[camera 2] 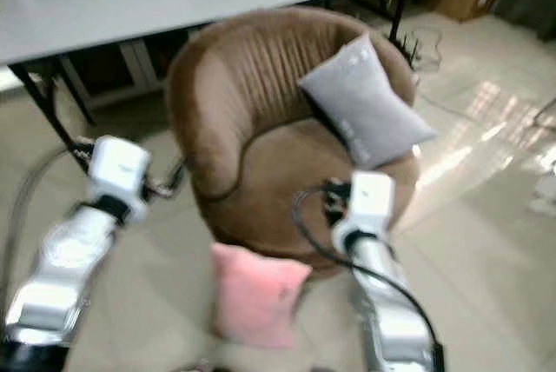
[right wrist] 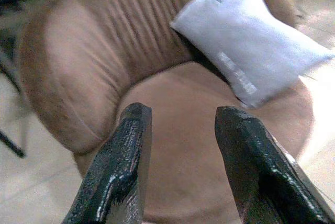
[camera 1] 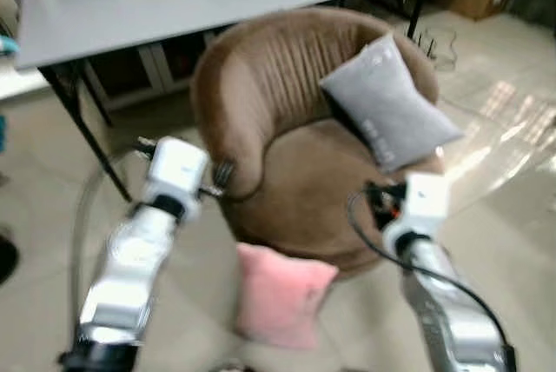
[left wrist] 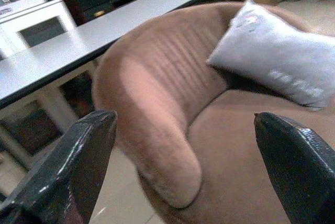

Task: Move the pillow to the sofa from floor

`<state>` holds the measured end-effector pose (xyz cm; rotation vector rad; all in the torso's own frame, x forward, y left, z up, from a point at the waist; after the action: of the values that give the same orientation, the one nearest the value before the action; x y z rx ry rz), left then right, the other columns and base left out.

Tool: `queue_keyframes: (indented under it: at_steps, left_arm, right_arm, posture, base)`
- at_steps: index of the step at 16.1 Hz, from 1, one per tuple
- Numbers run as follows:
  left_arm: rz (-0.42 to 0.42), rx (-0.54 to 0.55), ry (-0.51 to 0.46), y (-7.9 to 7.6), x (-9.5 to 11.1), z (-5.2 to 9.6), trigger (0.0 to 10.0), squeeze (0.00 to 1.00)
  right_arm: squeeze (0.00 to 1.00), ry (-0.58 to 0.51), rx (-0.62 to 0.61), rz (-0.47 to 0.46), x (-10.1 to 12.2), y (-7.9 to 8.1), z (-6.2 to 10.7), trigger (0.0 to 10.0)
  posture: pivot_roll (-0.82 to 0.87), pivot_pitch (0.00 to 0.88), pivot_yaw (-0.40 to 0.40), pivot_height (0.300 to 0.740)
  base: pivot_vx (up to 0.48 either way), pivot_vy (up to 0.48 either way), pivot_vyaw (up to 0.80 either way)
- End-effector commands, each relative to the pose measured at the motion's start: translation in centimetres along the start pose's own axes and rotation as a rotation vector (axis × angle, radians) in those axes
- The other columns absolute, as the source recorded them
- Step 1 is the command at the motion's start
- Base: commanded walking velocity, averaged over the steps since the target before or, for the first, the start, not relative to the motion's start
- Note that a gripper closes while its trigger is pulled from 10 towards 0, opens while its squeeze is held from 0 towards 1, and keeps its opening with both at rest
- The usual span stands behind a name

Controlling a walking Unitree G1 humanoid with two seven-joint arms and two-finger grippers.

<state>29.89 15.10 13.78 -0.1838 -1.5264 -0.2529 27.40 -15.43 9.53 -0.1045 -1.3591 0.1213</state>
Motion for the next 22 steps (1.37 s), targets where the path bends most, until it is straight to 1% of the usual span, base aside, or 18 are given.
queue_keyframes:
  at_steps: [1,16,22]
  left_arm:
    - [-0.022,0.009,-0.011,0.63,0.47,-0.18,10.0,0.0]
    - [-0.014,-0.004,-0.023,0.13,0.43,-1.03,10.0,0.0]
    - [-0.012,-0.008,-0.019,0.08,0.27,-1.12,10.0,0.0]
  right_arm:
    - [0.0,-0.021,0.002,-0.006,0.47,0.26,-0.05,10.0]
    - [0.0,-0.031,-0.006,0.001,0.77,-0.01,-0.19,10.0]
    - [0.0,-0.027,-0.013,0.0,0.67,-0.09,-0.02,10.0]
  posture:
    - [-0.03,0.018,0.038,0.74]
    - [-0.04,0.019,0.039,0.74]
    - [-0.04,0.028,0.046,0.74]
  base:
    - [0.0,0.428,-0.8]
    - [0.0,0.429,-0.8]
    - [0.0,0.428,-0.8]
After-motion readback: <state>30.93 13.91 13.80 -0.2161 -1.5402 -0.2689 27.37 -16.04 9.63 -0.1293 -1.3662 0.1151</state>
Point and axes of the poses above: a point about 5 cm out from each wrist's last joint towards the gripper, its own z axis pointing back from the gripper into the wrist, its own x axis along the axis of the wrist's last joint, y = z × x, the point moved 2 cm from there along -z, pointing out of the wrist towards the gripper, and after that the axes turned 14 degrees about z, right-handed, at the moved point
